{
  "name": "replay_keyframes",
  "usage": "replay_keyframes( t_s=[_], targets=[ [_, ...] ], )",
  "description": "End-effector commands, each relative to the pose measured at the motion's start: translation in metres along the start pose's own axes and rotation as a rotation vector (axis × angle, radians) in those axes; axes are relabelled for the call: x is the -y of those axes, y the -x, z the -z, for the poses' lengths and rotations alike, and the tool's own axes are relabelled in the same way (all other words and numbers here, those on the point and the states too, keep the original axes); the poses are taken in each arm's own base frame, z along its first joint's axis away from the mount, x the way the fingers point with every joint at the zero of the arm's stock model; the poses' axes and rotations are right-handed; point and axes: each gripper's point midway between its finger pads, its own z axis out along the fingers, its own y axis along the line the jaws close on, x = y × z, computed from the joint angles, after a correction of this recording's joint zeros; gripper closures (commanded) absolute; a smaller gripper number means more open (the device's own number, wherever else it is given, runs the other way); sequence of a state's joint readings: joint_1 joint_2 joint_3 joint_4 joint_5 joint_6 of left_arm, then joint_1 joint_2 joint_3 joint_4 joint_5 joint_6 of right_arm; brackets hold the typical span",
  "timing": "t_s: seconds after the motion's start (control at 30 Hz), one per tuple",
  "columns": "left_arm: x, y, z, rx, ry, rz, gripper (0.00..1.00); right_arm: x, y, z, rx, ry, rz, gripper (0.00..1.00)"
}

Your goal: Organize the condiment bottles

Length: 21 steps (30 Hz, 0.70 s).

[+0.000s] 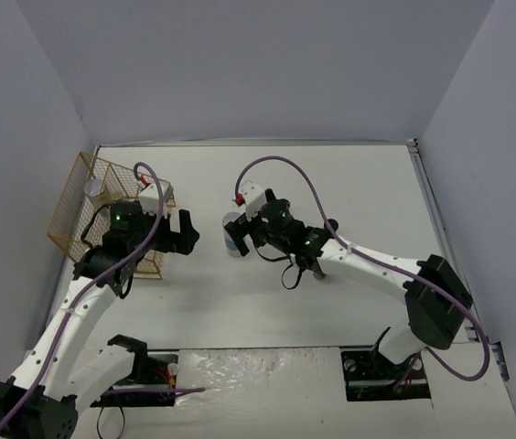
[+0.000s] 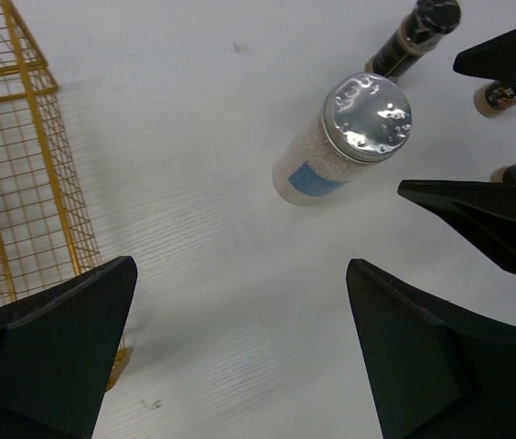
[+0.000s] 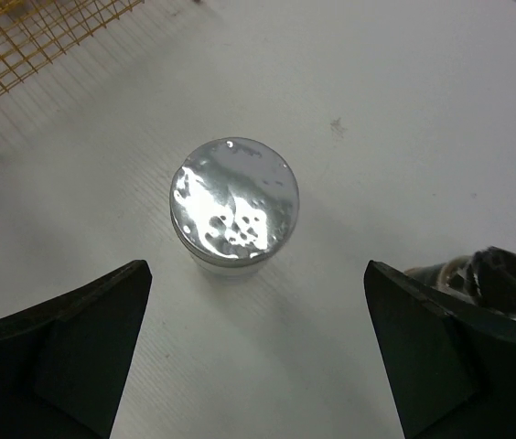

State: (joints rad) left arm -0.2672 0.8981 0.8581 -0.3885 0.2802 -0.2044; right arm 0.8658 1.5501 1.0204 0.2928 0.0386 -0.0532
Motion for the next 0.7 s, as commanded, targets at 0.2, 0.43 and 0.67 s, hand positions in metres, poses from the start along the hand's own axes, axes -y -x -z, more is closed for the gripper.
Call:
replay_keyframes(
  t_s=[0.2, 0.43, 0.67],
  targets=[
    [0.068, 0.038, -0.031, 0.059, -0.181, -0.036, 0.03, 0.064, 0.031, 0.109, 0.166, -0.256, -0.085, 0.0],
    [0.087, 0.029, -0.068, 0.024, -0.108, -0.112, 0.03, 0.086, 0.04, 0.173, 0.314, -0.336, -0.222, 0.0],
    [0.093, 0.027, -0.1, 0.052, -0.048, -0.136, 0.03, 0.089, 0.035, 0.183, 0.324, -0.349, -0.261, 0.0]
  ],
)
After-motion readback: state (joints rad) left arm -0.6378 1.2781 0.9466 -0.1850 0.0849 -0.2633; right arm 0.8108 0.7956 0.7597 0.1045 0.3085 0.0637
